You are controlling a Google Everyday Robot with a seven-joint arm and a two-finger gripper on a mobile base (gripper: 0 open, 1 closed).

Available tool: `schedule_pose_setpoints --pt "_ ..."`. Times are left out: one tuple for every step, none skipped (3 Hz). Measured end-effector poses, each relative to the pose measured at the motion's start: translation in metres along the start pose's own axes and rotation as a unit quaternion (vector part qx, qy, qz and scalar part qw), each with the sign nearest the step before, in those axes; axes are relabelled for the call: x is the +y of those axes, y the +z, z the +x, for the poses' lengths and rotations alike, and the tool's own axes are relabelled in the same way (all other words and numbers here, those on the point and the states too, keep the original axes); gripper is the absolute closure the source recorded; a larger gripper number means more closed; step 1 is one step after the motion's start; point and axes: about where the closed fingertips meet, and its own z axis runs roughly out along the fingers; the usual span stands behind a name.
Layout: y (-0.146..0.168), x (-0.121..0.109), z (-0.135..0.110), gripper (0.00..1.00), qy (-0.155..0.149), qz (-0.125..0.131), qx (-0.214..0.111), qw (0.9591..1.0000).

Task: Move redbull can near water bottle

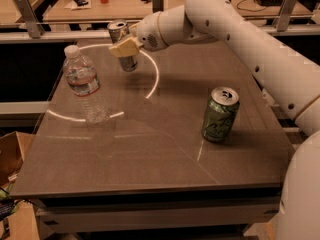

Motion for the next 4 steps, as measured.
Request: schedule_pose_setpoints --pt "0.009 0.013 0.0 1.0 0.017 -0.021 -0.024 0.9993" --pt "0.015 0.032 -0.003 1.0 0.029 -0.048 -0.05 0.9972" --pt "0.018 0.047 -0.007 1.0 0.038 -0.073 -0.06 0.9948" --pt "0.022 0.069 -0.012 1.0 0.053 -0.108 -0.064 0.9907"
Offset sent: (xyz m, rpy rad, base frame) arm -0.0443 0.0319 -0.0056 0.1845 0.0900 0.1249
